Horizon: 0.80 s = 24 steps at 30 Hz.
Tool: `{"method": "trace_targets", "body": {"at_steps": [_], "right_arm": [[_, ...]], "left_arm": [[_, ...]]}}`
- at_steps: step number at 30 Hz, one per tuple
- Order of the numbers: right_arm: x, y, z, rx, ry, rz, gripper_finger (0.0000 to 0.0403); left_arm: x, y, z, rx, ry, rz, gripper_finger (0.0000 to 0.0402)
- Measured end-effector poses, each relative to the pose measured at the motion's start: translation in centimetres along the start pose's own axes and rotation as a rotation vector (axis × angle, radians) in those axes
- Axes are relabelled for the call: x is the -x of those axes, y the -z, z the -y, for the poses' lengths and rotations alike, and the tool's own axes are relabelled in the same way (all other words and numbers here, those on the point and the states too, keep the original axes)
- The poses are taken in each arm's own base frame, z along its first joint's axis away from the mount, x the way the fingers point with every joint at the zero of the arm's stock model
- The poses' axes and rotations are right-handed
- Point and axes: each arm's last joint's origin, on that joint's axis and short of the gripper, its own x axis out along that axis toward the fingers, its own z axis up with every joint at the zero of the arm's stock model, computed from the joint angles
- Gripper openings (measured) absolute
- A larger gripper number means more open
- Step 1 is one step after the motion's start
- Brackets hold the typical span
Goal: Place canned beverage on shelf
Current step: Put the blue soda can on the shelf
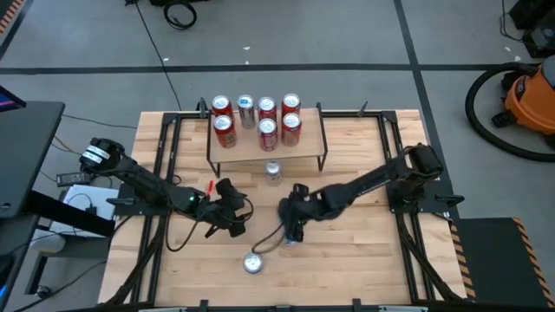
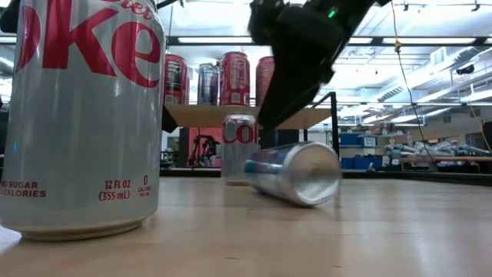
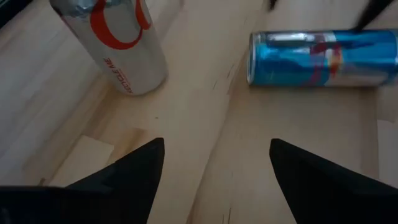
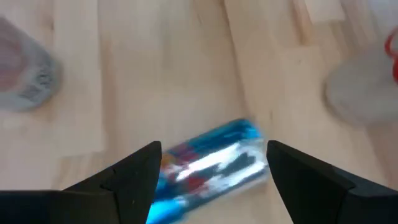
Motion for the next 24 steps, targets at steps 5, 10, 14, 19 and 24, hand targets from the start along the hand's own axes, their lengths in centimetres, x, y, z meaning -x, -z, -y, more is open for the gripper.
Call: {"method": "trace_targets", "body": {"at_steps": [5,10,14,19,24], "right_arm": [[1.1,1.3,-0.9,-0.153,0.030,-0.104,0.0302],[1.4,2.2,-1.1,-0.226,0.062,-0.177,0.0308],[1.3,3.0,-1.0,-0.267,0.112,-0.201,0.0317],[0.6,4.2,-0.8,-0.338,0.119,-0.220,0.0331],[-0.5,6.2,-0.3,-0.385,0.110,-0.267,0.0338]], "left_arm": [[0.2,-1.0,0.4,0.005,0.031,0.011,0.0302],[0.5,-2.0,0.8,-0.041,0.044,0.037,0.0302],[0.4,-2.0,0.8,-0.038,0.050,0.030,0.0302],[0.5,-1.9,1.0,-0.037,0.116,0.002,0.0302],[0.5,-1.9,1.2,-0.043,0.194,-0.030,0.0302]]}}
